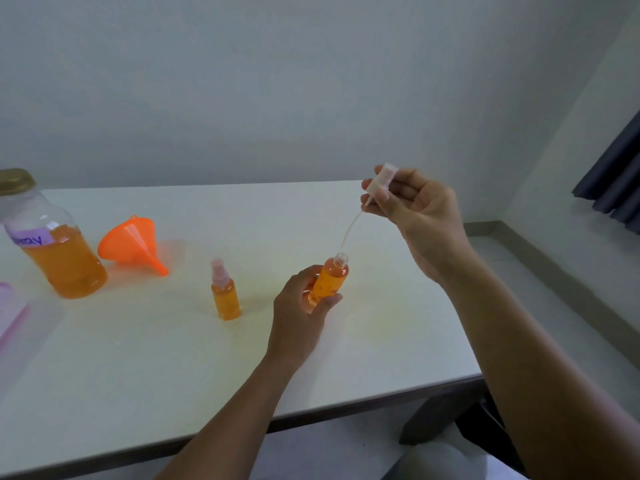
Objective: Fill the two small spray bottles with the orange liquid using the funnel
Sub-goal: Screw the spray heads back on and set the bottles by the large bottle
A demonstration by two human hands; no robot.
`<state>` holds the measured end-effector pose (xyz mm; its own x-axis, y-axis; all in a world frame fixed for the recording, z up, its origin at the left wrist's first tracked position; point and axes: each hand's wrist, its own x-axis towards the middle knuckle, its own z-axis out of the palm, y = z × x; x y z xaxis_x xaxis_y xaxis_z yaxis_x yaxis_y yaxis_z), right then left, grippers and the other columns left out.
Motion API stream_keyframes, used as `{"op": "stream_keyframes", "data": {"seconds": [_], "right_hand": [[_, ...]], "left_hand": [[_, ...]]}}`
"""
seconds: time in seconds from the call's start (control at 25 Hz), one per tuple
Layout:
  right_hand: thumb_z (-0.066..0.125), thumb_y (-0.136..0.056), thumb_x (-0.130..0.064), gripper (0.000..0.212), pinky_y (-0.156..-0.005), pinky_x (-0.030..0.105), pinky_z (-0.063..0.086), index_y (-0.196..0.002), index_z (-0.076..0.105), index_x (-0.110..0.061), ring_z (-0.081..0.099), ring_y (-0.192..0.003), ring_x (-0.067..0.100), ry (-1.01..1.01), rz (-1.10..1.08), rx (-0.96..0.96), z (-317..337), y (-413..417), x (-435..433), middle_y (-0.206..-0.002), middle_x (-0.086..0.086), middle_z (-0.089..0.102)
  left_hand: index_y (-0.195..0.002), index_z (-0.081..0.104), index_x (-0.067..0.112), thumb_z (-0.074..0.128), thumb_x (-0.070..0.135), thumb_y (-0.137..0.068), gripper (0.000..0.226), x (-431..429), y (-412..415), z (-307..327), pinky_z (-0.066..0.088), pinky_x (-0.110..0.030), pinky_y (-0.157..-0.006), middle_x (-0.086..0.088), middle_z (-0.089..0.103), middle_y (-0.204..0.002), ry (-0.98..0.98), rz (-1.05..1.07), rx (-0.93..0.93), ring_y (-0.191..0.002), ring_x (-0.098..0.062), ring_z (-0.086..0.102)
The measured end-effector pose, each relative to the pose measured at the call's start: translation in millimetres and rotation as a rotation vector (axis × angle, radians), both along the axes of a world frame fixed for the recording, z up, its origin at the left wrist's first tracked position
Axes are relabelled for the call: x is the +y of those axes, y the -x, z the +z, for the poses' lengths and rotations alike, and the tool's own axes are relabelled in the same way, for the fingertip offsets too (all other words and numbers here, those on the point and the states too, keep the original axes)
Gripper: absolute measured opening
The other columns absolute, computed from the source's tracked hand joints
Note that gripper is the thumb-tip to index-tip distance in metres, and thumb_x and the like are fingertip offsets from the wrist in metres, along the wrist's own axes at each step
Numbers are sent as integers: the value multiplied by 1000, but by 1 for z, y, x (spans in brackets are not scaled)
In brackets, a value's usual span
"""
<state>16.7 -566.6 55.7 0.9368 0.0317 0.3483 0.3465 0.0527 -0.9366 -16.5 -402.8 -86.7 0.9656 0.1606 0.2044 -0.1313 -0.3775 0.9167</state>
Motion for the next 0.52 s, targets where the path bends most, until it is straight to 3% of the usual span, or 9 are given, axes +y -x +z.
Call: {"op": "stream_keyframes", "data": {"seconds": [0.12, 0.32, 0.52], "right_hand": [[69, -88, -8, 31, -90, 37, 60, -119, 66, -5, 75, -93, 26, -17, 9, 0, -5, 2, 3, -100, 9, 77], [70, -81, -16, 40, -88, 35, 61, -119, 65, -5, 75, -93, 27, -73, 16, -13, -4, 8, 0, -102, 11, 76], [70, -87, -11, 35, -87, 34, 61, -121, 64, -4, 75, -96, 27, 35, 29, -7, -19, 6, 1, -103, 9, 76]], "left_hand": [[-126, 56, 31, 73, 41, -84, 47, 1, 2, -2, 41, -21, -87, 7, 62, -126, 3, -1, 4, -102, -7, 55], [-128, 55, 30, 72, 42, -84, 49, 1, 1, -2, 42, -22, -88, 6, 60, -128, 2, 5, 16, -103, -8, 54], [-126, 55, 31, 73, 41, -84, 47, 1, 1, -1, 41, -23, -89, 9, 59, -126, 23, -1, 14, -102, -8, 54]]}}
